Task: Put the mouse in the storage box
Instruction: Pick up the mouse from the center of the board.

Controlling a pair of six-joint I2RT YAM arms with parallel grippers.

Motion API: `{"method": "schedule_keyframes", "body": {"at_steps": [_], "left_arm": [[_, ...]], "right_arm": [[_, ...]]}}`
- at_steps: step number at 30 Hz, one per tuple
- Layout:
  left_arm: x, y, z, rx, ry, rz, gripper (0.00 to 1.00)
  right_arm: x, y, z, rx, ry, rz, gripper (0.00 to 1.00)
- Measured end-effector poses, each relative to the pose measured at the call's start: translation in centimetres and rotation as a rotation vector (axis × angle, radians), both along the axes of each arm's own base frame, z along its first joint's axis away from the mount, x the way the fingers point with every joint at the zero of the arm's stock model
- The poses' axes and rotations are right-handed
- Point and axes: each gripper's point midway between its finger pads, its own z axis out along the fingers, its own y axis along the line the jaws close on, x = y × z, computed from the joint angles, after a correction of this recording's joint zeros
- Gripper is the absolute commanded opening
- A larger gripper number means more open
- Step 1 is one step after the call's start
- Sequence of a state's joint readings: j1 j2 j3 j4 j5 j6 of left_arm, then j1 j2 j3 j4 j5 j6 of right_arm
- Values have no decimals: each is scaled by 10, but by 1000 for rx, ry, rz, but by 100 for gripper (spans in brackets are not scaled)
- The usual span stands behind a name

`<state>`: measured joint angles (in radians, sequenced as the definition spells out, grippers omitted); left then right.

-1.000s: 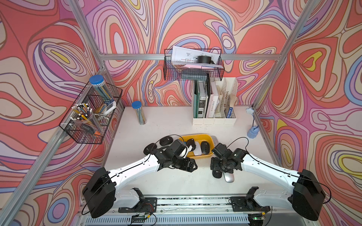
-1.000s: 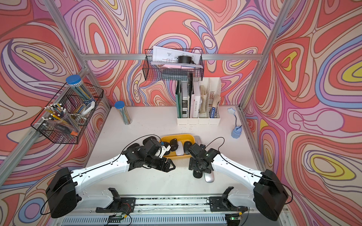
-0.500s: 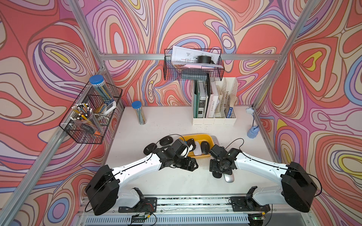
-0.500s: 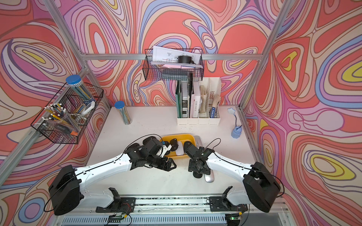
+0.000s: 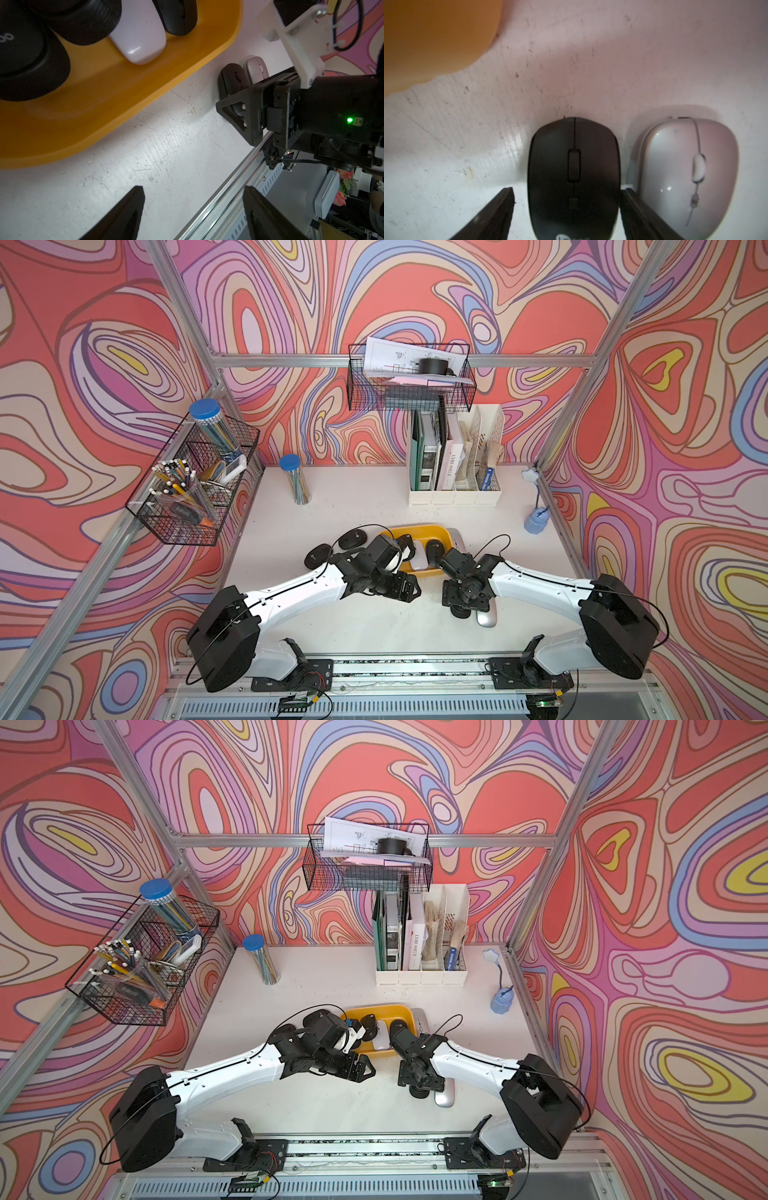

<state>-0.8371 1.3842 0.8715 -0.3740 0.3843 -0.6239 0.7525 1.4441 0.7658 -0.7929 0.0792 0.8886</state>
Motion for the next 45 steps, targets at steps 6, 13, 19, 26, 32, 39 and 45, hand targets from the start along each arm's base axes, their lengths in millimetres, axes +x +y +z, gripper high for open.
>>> {"method": "schedule_keyframes", "body": {"at_steps": [6, 13, 19, 26, 32, 39, 45], "left_arm": [[2, -1, -6, 14, 11, 2, 80], [-1, -9, -7, -7, 45, -16, 77], [-3, -15, -4, -44, 62, -24, 77], [-1, -10, -7, -13, 57, -4, 78], [16, 0, 6, -2, 22, 52, 77], [55, 33, 17, -29, 18, 213, 77], [77, 47, 28, -53, 23, 302, 77]], "right_arm": [[1, 1, -9, -31, 29, 13, 67], [3, 2, -8, -30, 23, 25, 51], [5, 4, -1, -8, -6, 33, 48], [6, 10, 23, 18, -70, 62, 47], [24, 22, 64, 27, -159, 94, 47], [70, 55, 101, 29, -279, 166, 48], [100, 83, 94, -2, -288, 246, 49]]}}
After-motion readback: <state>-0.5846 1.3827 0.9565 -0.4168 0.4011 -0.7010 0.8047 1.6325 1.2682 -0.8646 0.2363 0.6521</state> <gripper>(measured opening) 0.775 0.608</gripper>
